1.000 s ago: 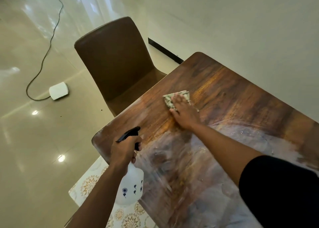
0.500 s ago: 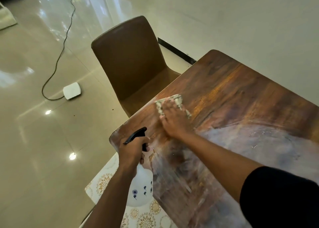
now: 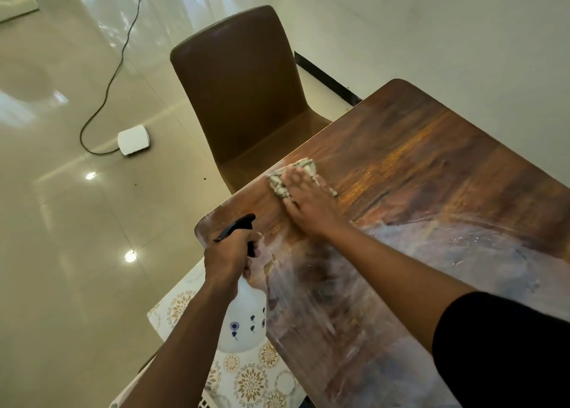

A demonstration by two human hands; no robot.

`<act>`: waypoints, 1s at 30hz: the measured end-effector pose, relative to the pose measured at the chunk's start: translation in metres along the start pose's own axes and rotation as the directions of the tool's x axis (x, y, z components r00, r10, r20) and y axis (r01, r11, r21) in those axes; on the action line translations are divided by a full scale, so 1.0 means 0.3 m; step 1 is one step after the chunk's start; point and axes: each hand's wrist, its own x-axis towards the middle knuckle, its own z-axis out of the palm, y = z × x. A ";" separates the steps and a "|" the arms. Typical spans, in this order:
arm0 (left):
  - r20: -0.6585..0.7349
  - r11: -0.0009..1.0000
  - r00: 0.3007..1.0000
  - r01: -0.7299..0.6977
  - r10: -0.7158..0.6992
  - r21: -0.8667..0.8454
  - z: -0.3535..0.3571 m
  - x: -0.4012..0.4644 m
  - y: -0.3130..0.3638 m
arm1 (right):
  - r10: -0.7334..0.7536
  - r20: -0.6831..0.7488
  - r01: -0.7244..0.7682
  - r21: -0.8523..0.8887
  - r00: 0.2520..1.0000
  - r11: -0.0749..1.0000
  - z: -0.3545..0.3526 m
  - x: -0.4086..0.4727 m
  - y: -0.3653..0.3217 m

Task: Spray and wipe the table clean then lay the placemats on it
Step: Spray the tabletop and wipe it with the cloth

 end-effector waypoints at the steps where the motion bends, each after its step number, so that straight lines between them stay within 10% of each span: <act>1: -0.001 1.000 1.000 -0.013 0.013 -0.009 -0.007 0.002 0.001 | 0.054 -0.020 -0.054 0.009 0.998 0.999 -0.023 0.020 0.049; 10: -0.083 0.998 0.995 -0.051 0.047 -0.044 -0.114 0.041 -0.012 | 0.432 -0.118 -0.413 0.157 0.894 0.897 -0.071 0.098 0.100; 23: -0.125 0.999 0.992 -0.023 0.017 -0.046 -0.208 0.081 -0.066 | -0.286 0.070 0.288 -0.020 0.956 0.957 0.133 -0.060 -0.279; 30: -0.188 0.995 0.982 -0.013 -0.006 -0.100 -0.227 0.105 -0.067 | 0.026 -0.008 -0.026 0.006 1.000 1.000 -0.027 0.159 -0.041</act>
